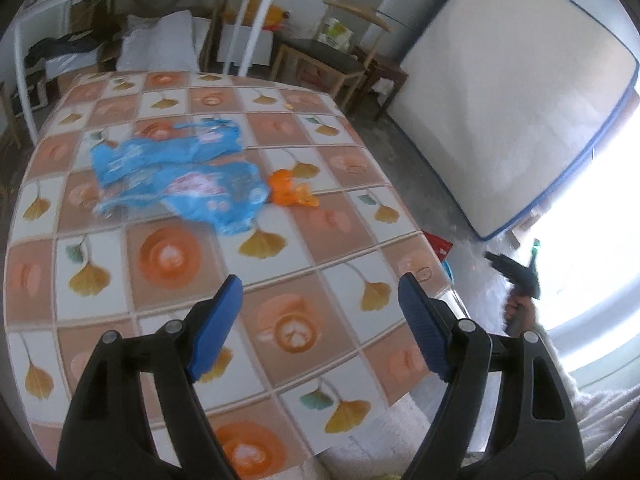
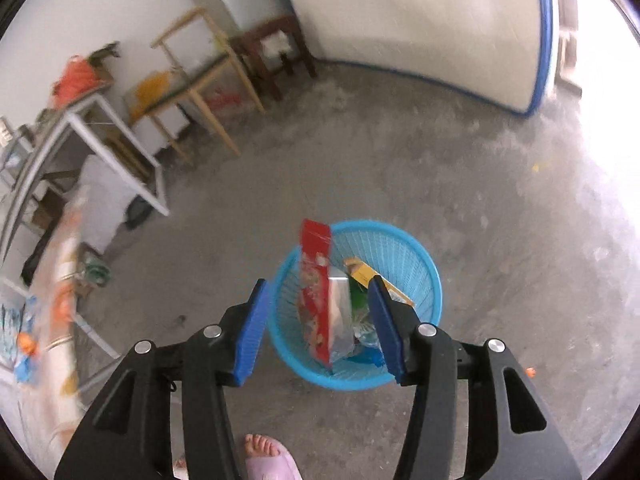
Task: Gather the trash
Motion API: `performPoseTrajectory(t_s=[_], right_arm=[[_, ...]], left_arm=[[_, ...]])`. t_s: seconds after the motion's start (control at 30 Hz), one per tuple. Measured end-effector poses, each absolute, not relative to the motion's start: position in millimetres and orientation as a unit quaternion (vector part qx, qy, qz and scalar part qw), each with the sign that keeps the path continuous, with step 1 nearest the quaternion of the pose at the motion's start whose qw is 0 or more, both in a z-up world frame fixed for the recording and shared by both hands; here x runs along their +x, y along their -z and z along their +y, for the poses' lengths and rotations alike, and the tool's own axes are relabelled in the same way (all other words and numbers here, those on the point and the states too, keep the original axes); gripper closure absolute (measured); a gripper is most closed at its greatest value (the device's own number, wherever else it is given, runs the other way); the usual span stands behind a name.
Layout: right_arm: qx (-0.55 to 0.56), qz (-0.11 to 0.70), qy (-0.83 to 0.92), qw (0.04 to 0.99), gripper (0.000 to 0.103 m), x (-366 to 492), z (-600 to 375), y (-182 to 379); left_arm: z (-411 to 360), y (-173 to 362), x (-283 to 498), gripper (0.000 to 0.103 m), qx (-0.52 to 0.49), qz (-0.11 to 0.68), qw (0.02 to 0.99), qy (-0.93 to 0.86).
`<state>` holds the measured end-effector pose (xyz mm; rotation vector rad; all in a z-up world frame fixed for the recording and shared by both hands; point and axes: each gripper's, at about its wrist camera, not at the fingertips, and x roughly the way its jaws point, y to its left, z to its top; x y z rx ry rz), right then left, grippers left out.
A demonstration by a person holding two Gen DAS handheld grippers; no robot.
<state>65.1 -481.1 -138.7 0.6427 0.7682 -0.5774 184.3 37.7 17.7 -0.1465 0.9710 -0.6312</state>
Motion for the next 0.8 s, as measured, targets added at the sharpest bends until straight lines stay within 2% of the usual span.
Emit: performPoseTrajectory(t_s=[0.17,0.33,0.47,0.63,0.8], right_arm=[[0.228,0.342,0.201,0.889,0.045,60,-406,50],[0.163,0.338,0.082,0.923,0.043,106,-308,-12],[0.14,0.356,-0.029,0.923,0.043,163,-229,-20],[0.118,0.395,-0.09,0.907,0.043,228,-148,1],[0.046,0.417,-0.129,0.898,0.046,277,-85,23]], left_arm=[[69,0,172,0.021,-0.082,0.45,0.848,0.268],[87,21,167,0.021,-0.082,0.452,0.856,0.235],[97,38,168,0.021,-0.098,0.452,0.859,0.218],[99,56,171,0.021,-0.09,0.457,0.862,0.201],[98,67,177,0.021,-0.106,0.457,0.857,0.214]])
